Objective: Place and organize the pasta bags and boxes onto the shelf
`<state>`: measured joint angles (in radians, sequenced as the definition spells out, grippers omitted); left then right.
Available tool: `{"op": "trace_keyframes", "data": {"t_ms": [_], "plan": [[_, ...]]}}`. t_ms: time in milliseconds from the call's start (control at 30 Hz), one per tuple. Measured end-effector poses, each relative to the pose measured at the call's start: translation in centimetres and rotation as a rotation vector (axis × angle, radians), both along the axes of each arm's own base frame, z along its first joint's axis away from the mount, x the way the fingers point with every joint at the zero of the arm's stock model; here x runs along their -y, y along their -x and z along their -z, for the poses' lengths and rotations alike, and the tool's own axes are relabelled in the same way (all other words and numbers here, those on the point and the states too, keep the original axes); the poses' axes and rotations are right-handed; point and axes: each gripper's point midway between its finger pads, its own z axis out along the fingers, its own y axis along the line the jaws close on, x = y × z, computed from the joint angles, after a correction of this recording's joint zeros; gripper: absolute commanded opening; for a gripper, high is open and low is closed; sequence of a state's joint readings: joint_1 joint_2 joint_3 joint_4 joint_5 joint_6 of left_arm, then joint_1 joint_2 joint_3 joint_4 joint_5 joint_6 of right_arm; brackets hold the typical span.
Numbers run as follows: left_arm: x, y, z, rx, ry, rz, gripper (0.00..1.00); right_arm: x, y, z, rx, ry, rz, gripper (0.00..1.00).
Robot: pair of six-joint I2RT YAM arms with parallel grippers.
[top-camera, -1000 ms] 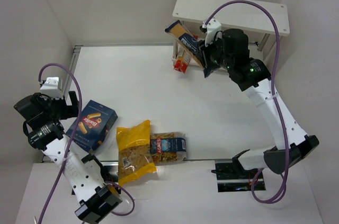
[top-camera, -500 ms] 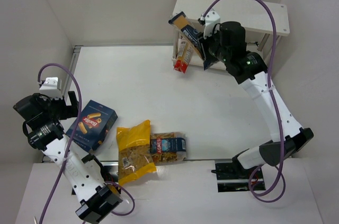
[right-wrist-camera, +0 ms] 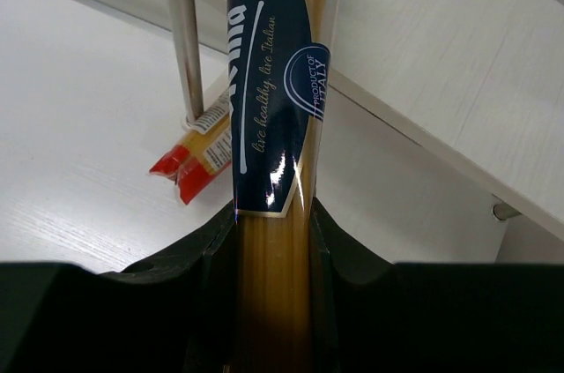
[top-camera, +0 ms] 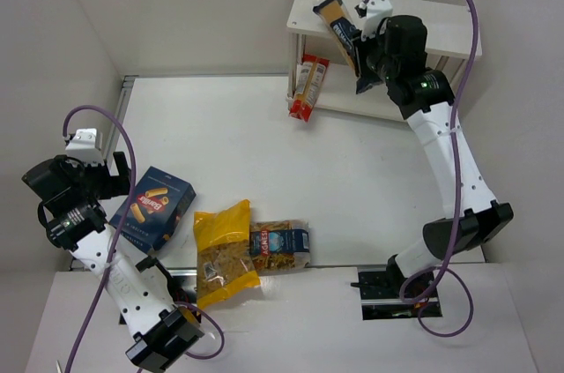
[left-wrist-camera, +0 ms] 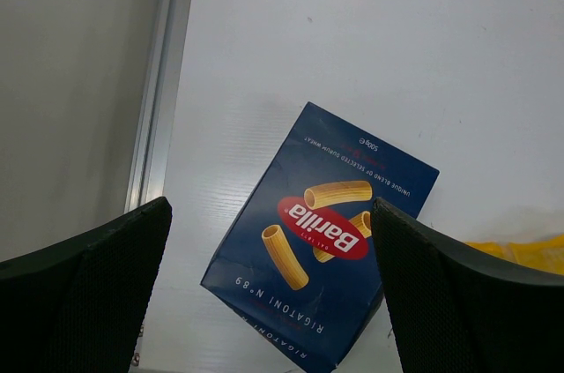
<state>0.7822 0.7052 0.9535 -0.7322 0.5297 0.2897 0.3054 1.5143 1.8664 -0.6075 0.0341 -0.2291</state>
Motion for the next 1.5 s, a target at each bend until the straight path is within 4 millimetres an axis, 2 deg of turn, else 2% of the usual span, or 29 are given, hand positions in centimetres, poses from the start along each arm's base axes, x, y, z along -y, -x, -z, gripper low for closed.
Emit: {"op": "trace_keyframes", "data": {"t_ms": [300, 533, 667, 833, 933, 1233, 1500], "plan": [[0.0, 0.0, 0.0, 0.0, 0.0, 0.0, 0.99, 0.7, -2.7, 1.5, -0.038, -0.002, 0.03, 0.0], [0.0, 0.0, 0.0, 0.0, 0.0, 0.0, 0.99, 3.1, -6.1, -0.6, 0.005, -0.048, 0.095, 0.0], [0.0, 0.0, 0.0, 0.0, 0.0, 0.0, 0.99, 4.1, -7.4, -2.0, 0.034, -0.077, 0.12, 0.0], [0.0, 0.0, 0.0, 0.0, 0.0, 0.0, 0.99, 3.9, -8.5, -2.8, 0.03, -0.114, 0.1, 0.0], [0.0, 0.0, 0.0, 0.0, 0.0, 0.0, 0.99, 3.6, -9.1, -2.5, 0.016, -0.13, 0.081, 0.0], [0.0, 0.0, 0.0, 0.0, 0.0, -0.001, 0.99, 3.2, -10.1, 0.8, -0.081, -0.138, 0.06, 0.0], [0.0, 0.0, 0.0, 0.001, -0.001, -0.001, 0.99, 3.7, -10.3, 0.0, -0.064, -0.148, 0.068, 0.0]]}}
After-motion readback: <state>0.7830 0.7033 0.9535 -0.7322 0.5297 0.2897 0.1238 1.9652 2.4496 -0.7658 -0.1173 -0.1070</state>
